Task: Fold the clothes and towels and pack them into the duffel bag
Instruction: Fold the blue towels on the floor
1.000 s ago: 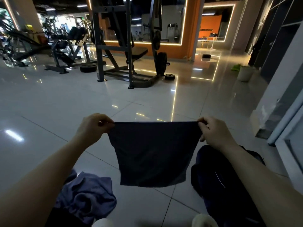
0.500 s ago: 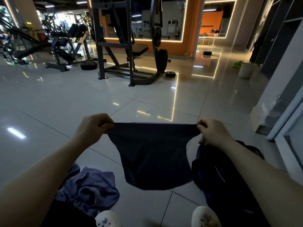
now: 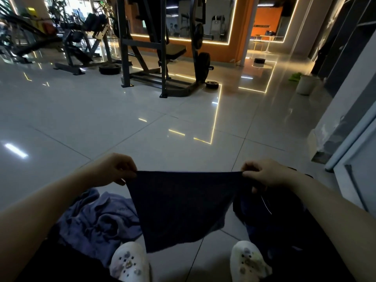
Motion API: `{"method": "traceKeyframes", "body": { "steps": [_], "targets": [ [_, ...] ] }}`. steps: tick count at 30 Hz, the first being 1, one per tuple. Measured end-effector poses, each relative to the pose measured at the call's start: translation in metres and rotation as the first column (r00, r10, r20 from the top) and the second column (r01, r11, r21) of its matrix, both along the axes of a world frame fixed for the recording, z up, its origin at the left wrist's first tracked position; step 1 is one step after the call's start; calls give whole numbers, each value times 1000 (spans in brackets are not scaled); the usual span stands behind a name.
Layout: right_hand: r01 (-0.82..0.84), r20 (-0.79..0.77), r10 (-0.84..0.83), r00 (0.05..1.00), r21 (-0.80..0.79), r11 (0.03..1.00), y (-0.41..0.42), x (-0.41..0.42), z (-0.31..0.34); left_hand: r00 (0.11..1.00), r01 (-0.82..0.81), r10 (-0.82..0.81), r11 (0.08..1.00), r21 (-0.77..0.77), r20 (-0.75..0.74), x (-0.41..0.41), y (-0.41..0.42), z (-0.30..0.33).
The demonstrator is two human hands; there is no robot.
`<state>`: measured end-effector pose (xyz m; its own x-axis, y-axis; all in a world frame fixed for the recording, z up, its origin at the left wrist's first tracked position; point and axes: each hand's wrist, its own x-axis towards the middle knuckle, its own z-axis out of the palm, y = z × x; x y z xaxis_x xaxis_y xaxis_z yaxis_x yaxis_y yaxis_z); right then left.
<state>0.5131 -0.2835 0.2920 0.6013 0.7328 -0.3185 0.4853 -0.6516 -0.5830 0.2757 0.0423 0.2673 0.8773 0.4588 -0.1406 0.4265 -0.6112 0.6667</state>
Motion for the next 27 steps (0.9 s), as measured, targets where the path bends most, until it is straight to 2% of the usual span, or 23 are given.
{"method": "traceKeyframes", "body": {
  "steps": [5,9,11,14,18,21,24,27],
  "targets": [
    [-163,-157,132,979,-209,964,-1,7,0,983,141,-136,989,36,-123,-10,-14,-9],
    [-205,-208,162,965,-206,957,5,13,6,972,126,-148,984,-127,-185,-8,-8,-9],
    [-228,-249,173,953,-211,951,9,20,2,963,126,-158,980,-154,-218,2,0,-11],
    [-257,-283,172,943,-298,919,17,36,-13,936,178,-218,971,-162,-278,29,9,-24],
    [-196,-234,121,965,-335,921,34,65,-48,903,269,-271,962,-52,-334,81,24,-52],
    [-142,-147,97,984,-334,932,48,90,-91,852,330,-276,943,47,-444,120,37,-91],
    [-81,-59,67,996,-281,956,72,124,-143,815,423,-229,863,275,-533,157,54,-143],
    [-49,13,55,998,-279,959,104,163,-187,825,413,-156,823,391,-543,194,72,-179]
  ]
}}
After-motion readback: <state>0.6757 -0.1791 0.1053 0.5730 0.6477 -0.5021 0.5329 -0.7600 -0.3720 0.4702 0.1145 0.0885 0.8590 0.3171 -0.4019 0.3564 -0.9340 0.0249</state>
